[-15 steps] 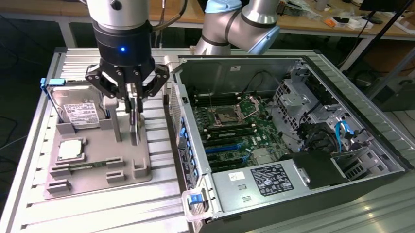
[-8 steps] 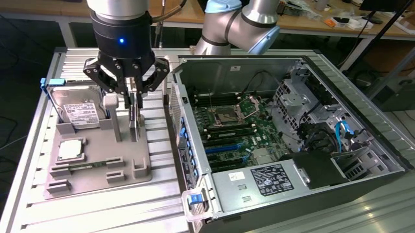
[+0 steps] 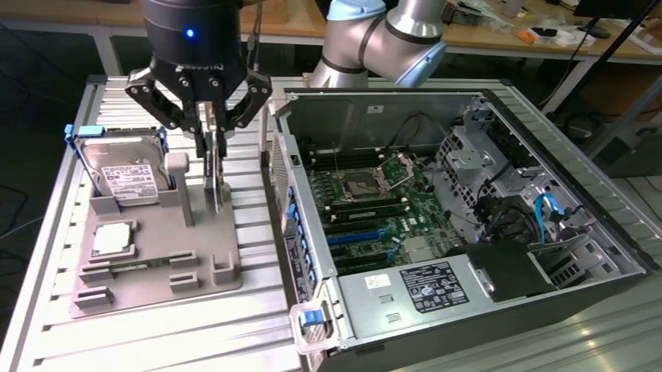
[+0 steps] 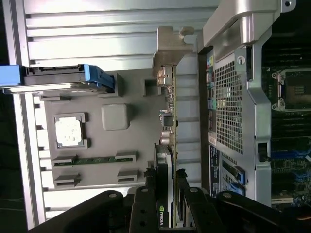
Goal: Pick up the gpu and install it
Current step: 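Pick up the gpu and move the gpu toward the slot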
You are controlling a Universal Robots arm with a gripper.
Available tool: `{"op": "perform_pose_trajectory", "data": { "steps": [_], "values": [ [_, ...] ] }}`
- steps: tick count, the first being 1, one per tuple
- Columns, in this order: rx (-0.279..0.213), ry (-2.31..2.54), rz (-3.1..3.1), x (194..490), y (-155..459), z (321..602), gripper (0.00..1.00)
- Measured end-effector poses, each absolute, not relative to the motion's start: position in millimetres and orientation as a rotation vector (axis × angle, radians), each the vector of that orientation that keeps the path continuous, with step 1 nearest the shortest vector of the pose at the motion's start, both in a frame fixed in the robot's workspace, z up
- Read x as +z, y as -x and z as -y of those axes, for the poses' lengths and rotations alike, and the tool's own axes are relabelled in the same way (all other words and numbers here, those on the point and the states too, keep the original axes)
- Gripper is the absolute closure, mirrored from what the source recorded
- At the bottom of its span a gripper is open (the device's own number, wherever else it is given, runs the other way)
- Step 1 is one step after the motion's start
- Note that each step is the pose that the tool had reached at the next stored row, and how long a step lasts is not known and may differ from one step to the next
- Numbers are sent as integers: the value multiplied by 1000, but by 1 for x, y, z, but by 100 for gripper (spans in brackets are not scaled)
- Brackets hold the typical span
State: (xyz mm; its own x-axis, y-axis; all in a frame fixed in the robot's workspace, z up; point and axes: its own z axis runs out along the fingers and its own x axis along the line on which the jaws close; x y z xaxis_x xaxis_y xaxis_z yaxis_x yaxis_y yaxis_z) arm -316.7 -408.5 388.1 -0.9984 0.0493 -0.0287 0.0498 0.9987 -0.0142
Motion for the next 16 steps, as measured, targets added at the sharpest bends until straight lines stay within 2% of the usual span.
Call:
{"op": "perform_pose_trajectory", "data": {
  "steps": [11, 16],
  "values": [
    [-23, -77, -3112, 438, 317, 408, 73],
    [-23, -77, -3112, 439, 316, 408, 73]
  ]
}}
